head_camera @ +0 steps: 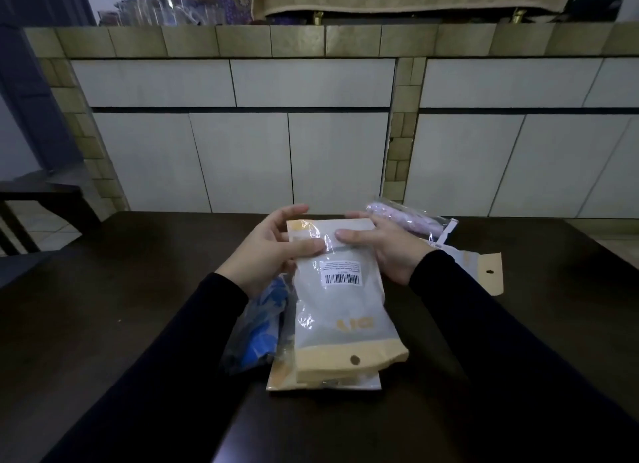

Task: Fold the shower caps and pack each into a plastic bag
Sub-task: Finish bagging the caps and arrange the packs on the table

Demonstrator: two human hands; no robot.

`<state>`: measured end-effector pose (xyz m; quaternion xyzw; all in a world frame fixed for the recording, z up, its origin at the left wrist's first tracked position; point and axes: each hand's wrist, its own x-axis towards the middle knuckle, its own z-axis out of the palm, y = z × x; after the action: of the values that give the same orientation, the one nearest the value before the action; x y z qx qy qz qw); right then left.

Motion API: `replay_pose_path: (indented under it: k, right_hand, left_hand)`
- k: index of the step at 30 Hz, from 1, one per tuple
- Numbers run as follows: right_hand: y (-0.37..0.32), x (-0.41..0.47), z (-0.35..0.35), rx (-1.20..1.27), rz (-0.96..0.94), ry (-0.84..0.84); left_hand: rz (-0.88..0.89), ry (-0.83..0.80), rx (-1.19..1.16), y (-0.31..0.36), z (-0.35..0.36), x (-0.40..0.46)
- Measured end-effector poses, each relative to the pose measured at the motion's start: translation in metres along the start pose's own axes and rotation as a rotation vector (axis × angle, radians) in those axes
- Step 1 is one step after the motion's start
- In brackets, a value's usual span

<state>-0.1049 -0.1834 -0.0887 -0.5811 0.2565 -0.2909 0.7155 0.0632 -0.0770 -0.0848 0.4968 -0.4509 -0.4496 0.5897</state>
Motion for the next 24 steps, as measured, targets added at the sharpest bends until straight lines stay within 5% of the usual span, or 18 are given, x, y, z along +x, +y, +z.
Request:
replay_pose_path:
  k: [5, 10, 17, 21, 24]
  right_hand:
    - [-0.016, -0.008, 0.009, 0.019, -0.006, -0.035]
    - [-0.040, -0.018, 0.023, 0.069, -0.105, -0.071]
    - [-0.048, -0.021, 0.029, -0.017, -0.270, -0.026]
    - [-0.052, -0.026, 0.029, -0.249, -0.362, 0.234]
    - [-0.045, -0.020, 0.021, -0.317, -0.100, 0.302]
  left_hand:
    - [0.015, 0.045, -0.129, 0.008, -0.005, 0.004]
    - [0.098, -0.079, -0.071, 0.010, -0.011, -0.001]
    - [0.355, 0.157, -0.172, 0.012, -0.010, -0.002]
    - [0.520, 0.197, -0.053, 0.019, -0.014, -0.005]
    - [0.537, 0.173, 0.081, 0.011, -0.018, -0.004]
